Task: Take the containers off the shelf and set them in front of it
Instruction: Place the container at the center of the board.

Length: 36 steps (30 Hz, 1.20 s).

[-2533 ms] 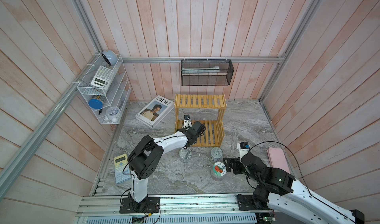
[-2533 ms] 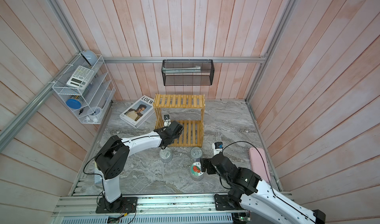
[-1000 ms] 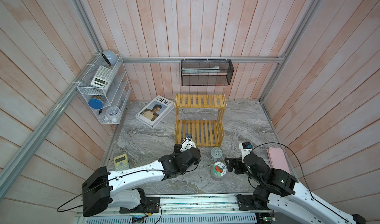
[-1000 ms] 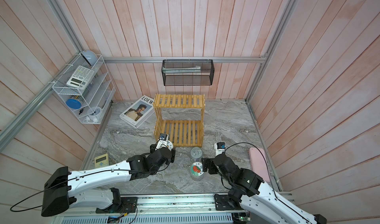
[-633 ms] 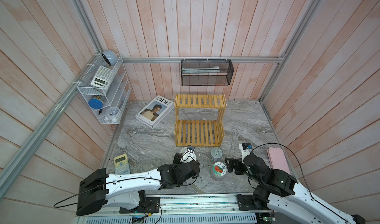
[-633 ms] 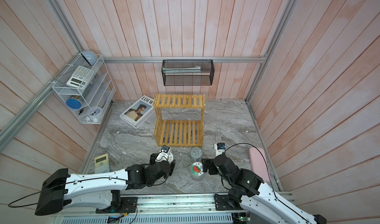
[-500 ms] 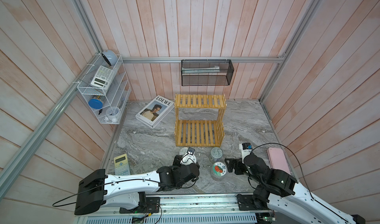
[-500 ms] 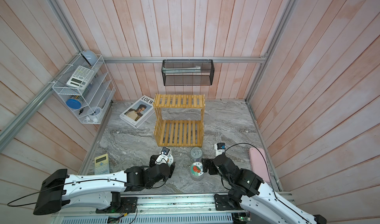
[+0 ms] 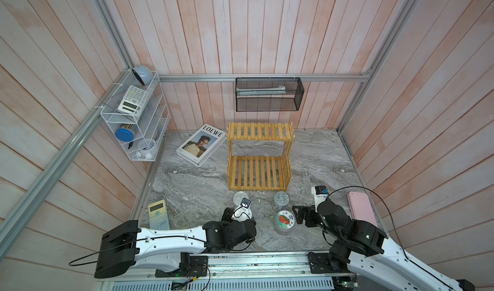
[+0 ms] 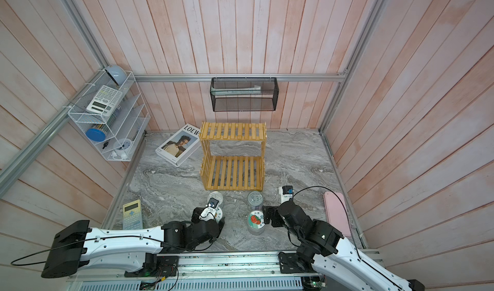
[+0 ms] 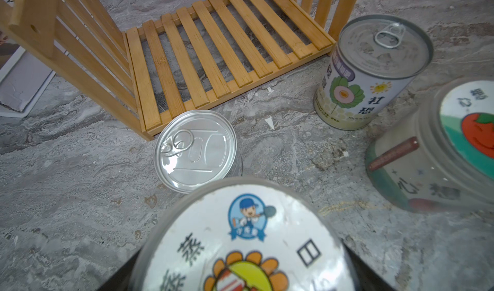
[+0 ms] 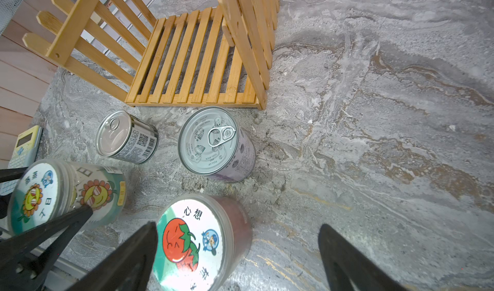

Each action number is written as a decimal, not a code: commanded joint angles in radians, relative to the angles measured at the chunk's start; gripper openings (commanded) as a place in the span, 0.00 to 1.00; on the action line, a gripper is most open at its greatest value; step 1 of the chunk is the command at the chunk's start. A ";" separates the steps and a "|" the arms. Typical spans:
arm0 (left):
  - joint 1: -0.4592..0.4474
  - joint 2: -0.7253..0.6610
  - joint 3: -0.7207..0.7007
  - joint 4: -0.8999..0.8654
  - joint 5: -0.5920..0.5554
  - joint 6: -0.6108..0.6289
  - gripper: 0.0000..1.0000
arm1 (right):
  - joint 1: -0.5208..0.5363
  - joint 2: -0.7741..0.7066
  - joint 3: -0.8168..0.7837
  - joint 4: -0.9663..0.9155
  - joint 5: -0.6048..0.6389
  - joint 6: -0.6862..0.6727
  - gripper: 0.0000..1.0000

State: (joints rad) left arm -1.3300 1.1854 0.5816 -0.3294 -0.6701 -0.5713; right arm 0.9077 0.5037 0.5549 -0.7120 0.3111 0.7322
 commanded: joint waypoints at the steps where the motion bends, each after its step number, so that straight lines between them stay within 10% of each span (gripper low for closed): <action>1: -0.003 0.025 -0.012 0.054 -0.022 -0.008 0.55 | -0.007 -0.002 -0.009 -0.008 -0.006 0.004 0.98; 13: 0.011 0.124 -0.037 0.138 -0.014 -0.018 0.58 | -0.006 -0.010 -0.013 -0.013 -0.006 0.007 0.98; 25: 0.010 0.105 -0.046 0.114 -0.025 -0.029 1.00 | -0.006 -0.002 -0.019 0.001 -0.008 0.007 0.98; 36: 0.005 -0.060 -0.026 0.020 -0.085 -0.003 1.00 | -0.031 0.013 -0.022 0.029 -0.008 -0.012 0.98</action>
State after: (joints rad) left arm -1.3228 1.1843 0.5438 -0.2695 -0.7029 -0.5907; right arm 0.8921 0.5072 0.5499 -0.7021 0.3080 0.7315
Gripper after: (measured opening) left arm 0.997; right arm 0.978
